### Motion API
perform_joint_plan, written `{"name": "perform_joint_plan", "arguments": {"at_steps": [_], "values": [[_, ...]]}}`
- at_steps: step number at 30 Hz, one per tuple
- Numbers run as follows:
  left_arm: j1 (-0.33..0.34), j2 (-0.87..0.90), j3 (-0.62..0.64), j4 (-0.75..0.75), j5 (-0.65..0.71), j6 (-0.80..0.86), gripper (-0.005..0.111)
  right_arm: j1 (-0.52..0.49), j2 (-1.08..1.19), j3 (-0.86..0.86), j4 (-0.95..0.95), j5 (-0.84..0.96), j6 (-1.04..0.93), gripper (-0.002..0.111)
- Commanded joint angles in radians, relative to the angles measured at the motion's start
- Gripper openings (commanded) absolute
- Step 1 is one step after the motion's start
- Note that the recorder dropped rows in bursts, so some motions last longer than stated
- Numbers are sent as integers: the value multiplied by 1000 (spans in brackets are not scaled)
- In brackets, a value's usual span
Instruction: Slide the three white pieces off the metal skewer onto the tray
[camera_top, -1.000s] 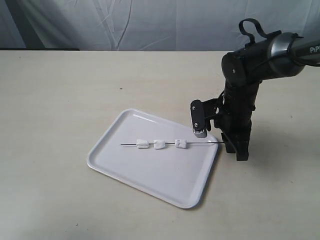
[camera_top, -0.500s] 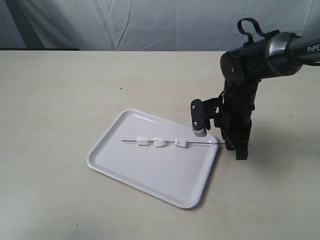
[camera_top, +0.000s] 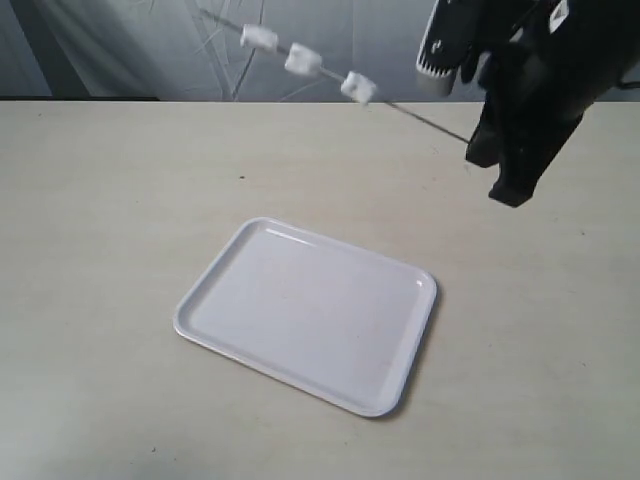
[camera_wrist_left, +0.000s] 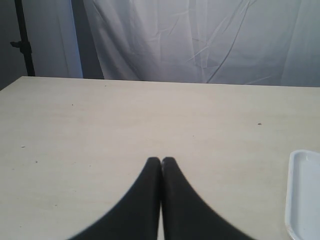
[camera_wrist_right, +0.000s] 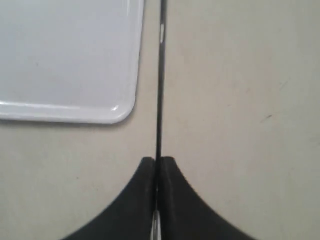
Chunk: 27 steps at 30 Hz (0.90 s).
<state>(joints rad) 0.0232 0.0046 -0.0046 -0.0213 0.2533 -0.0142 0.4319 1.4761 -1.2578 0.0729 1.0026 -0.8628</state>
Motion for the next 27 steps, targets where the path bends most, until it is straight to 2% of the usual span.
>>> {"name": "perform_joint_plan", "arguments": {"at_steps": [1,5,7,8,10,16,19,21,22,23,25,27], "values": [[5,-5,5,4,-11,-1,0,-2,-162,-4,108,-22,35,-1],[5,-5,5,10,-11,-1,0,-2,-297,-4,163,-22,78,-1],[5,-5,5,88,-44,3,0,-2,-350,-4,163,-18,113,-1],[5,-5,5,150,-98,3,0,-2,-376,-4,163,-12,131,-1],[5,-5,5,156,-187,3,0,-2,-418,-4,163,6,160,-1],[5,-5,5,-125,-480,-92,0,-2,-473,-2,163,92,221,-1],[5,-5,5,-113,-686,-109,0,-2,-480,9,163,108,231,-1],[5,-5,-2,-22,-732,-187,0,-2,-482,33,168,91,231,-1],[5,-5,-39,58,-708,-250,0,-2,-482,55,177,78,238,-1],[5,-5,-70,163,-650,-306,0,-2,-482,73,190,67,242,-1],[5,-5,-160,414,-486,-519,0,-2,-482,133,211,23,248,-1],[5,17,-243,654,-339,-805,0,-2,-482,199,224,-34,248,-1]]}}
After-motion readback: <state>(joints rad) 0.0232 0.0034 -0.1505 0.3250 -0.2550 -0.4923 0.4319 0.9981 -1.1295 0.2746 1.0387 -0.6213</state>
